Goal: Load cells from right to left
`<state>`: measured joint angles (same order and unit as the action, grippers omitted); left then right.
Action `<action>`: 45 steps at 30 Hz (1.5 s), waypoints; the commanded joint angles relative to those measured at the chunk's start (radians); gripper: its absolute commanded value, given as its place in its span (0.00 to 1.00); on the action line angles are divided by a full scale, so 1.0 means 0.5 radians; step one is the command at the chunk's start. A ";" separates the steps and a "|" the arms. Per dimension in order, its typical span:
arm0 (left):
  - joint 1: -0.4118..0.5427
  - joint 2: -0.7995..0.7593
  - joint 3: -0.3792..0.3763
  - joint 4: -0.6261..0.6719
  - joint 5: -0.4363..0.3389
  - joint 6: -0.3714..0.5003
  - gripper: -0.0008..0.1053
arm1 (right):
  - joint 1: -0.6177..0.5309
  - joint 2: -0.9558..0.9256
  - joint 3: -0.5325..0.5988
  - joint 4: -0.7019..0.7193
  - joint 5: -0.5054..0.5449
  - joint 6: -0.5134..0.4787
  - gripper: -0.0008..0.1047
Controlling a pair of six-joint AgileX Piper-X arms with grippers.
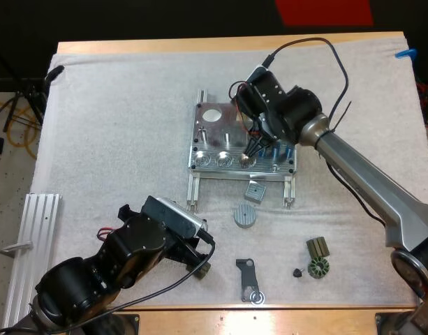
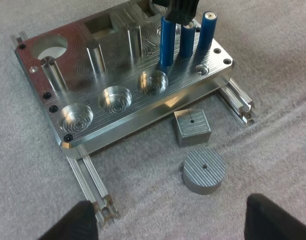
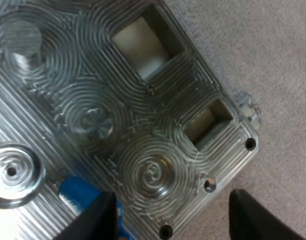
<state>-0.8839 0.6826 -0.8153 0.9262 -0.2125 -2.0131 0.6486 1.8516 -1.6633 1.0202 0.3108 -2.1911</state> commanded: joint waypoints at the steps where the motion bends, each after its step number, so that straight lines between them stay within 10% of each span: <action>1: -0.001 -0.012 -0.004 -0.024 -0.033 -0.005 0.59 | -0.021 -0.015 -0.002 -0.013 0.014 0.008 0.48; 45: -0.001 -0.012 -0.004 -0.024 -0.033 -0.002 0.59 | 0.016 0.109 -0.002 0.170 -0.255 0.202 0.48</action>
<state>-0.8839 0.6826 -0.8153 0.9262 -0.2125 -2.0131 0.6593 1.9113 -1.6634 1.1011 0.1851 -2.0901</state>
